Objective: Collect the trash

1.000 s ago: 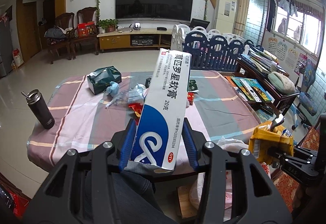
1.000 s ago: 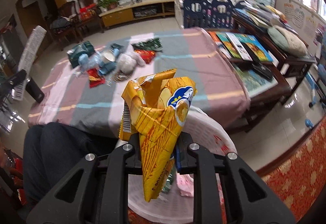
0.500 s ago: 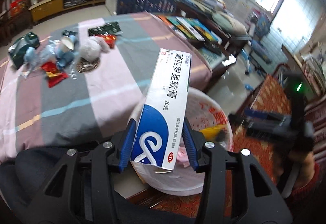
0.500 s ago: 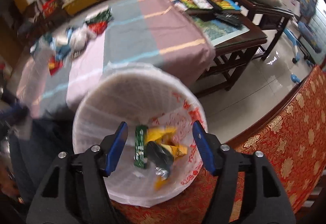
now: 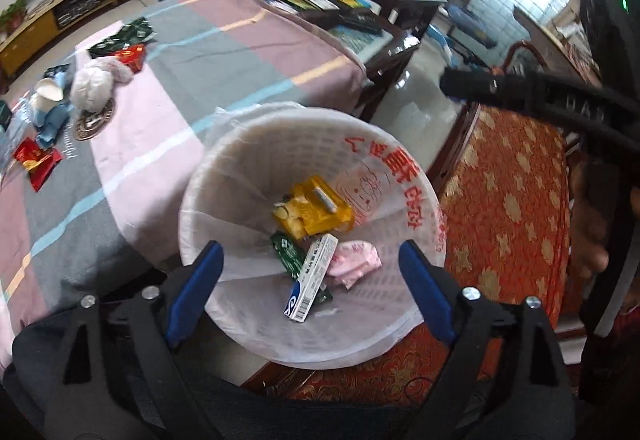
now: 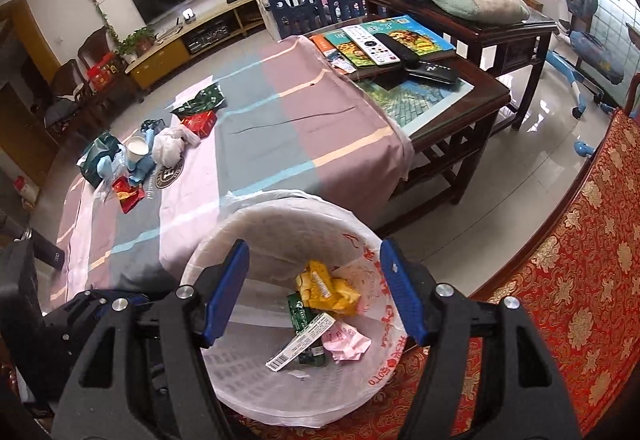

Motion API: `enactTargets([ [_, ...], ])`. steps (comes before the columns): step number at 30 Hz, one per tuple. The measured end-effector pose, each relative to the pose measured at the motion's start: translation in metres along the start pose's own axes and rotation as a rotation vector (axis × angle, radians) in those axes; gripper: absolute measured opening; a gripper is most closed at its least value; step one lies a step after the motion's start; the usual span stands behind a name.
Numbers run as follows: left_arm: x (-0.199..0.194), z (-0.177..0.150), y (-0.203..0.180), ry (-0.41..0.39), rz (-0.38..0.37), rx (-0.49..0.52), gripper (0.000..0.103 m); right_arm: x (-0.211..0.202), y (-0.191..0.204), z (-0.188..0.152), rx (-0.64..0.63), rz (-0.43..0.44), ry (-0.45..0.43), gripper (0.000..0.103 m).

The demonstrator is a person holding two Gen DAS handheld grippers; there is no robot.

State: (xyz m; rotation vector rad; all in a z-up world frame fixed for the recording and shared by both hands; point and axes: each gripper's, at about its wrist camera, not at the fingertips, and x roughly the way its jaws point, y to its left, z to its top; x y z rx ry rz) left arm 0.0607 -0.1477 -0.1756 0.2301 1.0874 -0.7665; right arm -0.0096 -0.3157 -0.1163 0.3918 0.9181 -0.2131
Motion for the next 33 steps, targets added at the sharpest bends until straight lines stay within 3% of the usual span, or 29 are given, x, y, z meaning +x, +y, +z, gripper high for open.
enactTargets([
  [7, -0.027, -0.001, 0.05, -0.068, 0.096, -0.217, 0.092, -0.004, 0.024, 0.001, -0.051, 0.036, -0.021, 0.068],
  [10, -0.041, -0.004, 0.066, -0.109, 0.195, -0.254, 0.092, -0.002, 0.033, 0.0, -0.071, 0.055, -0.021, 0.069],
  [14, -0.054, -0.008, 0.081, -0.143, 0.27, -0.283, 0.092, -0.001, 0.041, -0.002, -0.085, 0.07, -0.022, 0.069],
  [33, -0.075, -0.021, 0.111, -0.192, 0.342, -0.37, 0.094, 0.006, 0.066, -0.007, -0.134, 0.094, 0.003, 0.072],
])
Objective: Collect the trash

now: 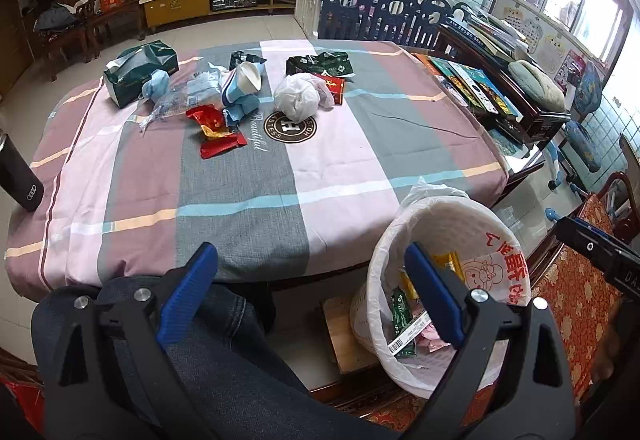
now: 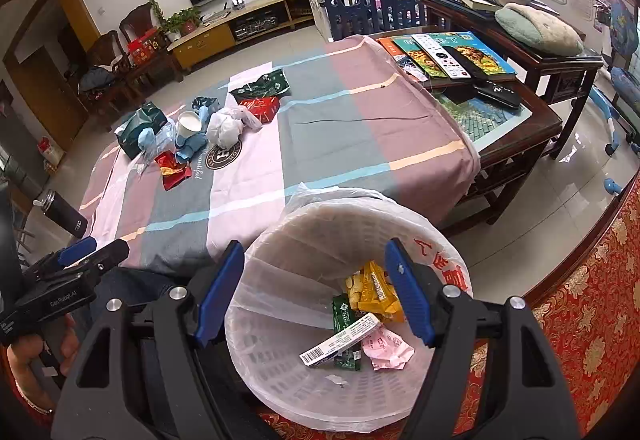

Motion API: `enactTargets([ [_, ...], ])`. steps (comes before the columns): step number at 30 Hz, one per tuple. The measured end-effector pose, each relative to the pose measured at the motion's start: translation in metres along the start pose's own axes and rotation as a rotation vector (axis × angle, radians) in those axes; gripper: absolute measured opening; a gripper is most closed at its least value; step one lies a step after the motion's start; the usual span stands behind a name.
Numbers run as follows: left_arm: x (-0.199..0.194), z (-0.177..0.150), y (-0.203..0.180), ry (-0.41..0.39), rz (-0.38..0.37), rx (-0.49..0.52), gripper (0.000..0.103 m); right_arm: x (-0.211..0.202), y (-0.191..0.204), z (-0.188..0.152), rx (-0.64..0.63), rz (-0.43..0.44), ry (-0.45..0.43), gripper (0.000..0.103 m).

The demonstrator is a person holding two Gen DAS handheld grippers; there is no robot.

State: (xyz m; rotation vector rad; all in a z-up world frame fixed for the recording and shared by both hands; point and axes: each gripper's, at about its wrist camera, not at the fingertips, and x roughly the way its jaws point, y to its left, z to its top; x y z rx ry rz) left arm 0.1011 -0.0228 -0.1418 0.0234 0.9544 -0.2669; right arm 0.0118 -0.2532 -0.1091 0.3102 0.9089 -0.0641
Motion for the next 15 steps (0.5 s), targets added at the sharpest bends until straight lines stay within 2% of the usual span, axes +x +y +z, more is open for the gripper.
enactTargets([
  [15, 0.0, 0.0, 0.014, -0.005, 0.039, -0.031, 0.094, 0.005, 0.005, -0.003, -0.007, 0.007, 0.013, 0.072],
])
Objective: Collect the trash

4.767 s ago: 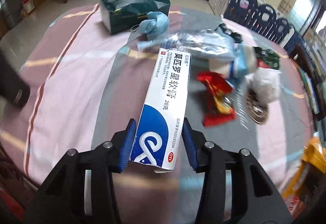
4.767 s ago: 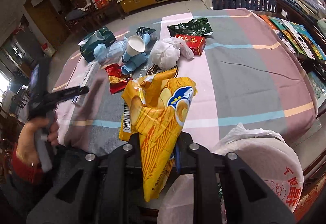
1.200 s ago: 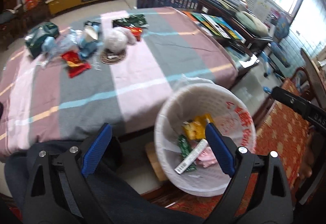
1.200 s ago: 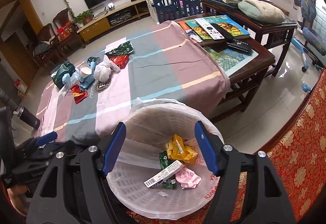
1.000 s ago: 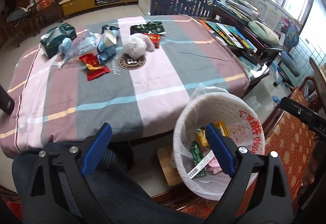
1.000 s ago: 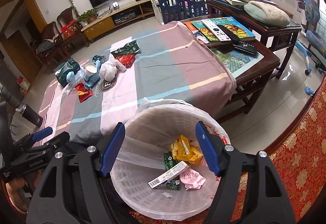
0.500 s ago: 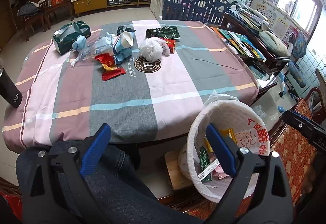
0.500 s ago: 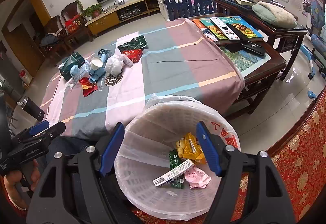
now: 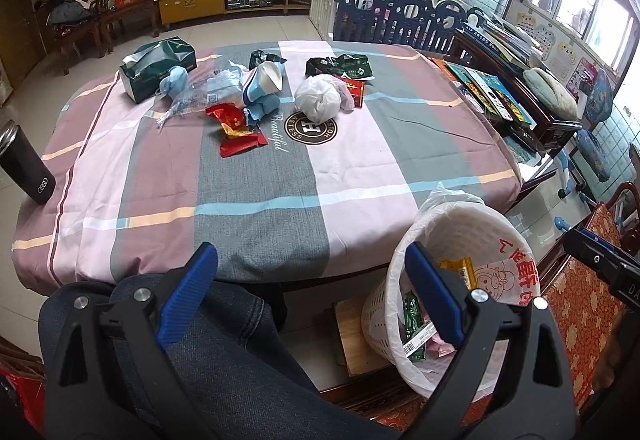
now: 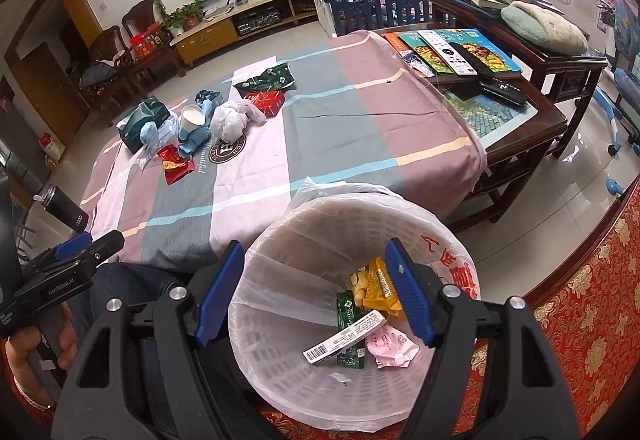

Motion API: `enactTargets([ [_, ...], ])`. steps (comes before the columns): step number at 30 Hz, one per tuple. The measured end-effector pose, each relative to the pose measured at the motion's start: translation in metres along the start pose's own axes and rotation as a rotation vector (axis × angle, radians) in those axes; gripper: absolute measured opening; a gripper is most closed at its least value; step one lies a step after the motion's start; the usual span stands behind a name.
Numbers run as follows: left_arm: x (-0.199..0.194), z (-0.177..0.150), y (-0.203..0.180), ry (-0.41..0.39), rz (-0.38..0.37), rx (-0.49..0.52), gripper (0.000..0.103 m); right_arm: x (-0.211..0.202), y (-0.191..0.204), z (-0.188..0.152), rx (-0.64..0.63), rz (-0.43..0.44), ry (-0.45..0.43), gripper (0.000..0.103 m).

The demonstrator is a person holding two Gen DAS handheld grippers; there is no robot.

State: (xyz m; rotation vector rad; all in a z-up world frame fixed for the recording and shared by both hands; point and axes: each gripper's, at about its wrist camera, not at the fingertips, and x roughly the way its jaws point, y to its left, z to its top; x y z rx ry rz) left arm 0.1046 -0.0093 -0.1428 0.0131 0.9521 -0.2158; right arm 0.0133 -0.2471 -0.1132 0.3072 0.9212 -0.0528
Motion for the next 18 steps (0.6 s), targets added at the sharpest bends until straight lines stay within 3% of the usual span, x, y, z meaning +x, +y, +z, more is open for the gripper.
enactTargets([
  [18, 0.0019, 0.0001, 0.0047, 0.004, 0.012, -0.012, 0.094, 0.0055, 0.004, 0.0001, -0.006, 0.007, 0.014, 0.072],
])
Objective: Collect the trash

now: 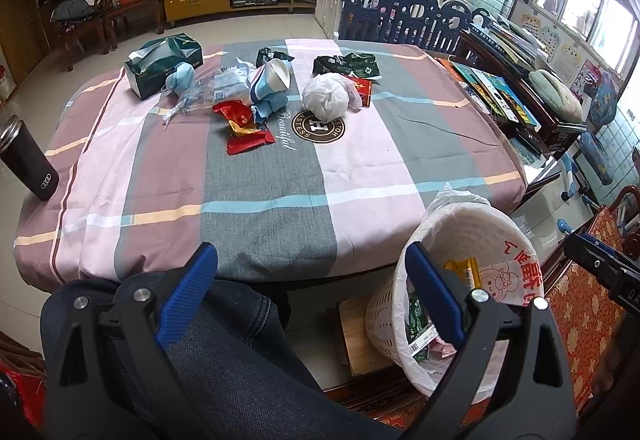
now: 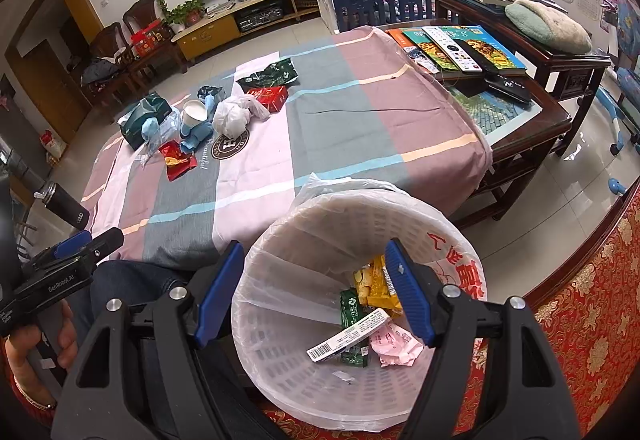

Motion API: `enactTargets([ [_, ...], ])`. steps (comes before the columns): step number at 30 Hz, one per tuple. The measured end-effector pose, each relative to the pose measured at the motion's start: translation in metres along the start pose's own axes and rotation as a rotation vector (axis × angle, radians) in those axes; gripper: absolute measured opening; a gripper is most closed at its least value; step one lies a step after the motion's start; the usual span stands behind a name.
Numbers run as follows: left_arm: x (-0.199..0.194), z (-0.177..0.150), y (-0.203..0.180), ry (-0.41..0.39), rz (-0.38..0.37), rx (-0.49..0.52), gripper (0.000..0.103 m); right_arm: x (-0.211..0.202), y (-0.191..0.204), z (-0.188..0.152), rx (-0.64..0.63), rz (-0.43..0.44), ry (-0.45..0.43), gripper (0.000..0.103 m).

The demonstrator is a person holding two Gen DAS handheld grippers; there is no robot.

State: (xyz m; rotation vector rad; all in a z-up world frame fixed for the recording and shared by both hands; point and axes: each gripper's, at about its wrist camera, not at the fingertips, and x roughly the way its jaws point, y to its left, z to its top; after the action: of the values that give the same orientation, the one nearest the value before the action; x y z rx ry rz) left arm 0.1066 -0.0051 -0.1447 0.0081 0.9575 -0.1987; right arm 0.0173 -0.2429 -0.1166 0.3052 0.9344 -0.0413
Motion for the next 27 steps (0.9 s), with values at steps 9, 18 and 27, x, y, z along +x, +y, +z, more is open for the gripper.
enactTargets([
  [9, -0.006, 0.002, 0.001, -0.019, -0.012, -0.012, 0.094, 0.009, 0.008, 0.001, -0.008, 0.044, 0.016, 0.075],
  [18, -0.006, 0.005, 0.017, -0.048, 0.011, -0.076, 0.095, 0.032, 0.044, 0.01, -0.055, 0.077, 0.037, 0.081],
  [27, 0.001, 0.004, 0.037, -0.05, 0.031, -0.111, 0.094, 0.017, 0.069, 0.024, -0.071, -0.045, -0.175, 0.086],
])
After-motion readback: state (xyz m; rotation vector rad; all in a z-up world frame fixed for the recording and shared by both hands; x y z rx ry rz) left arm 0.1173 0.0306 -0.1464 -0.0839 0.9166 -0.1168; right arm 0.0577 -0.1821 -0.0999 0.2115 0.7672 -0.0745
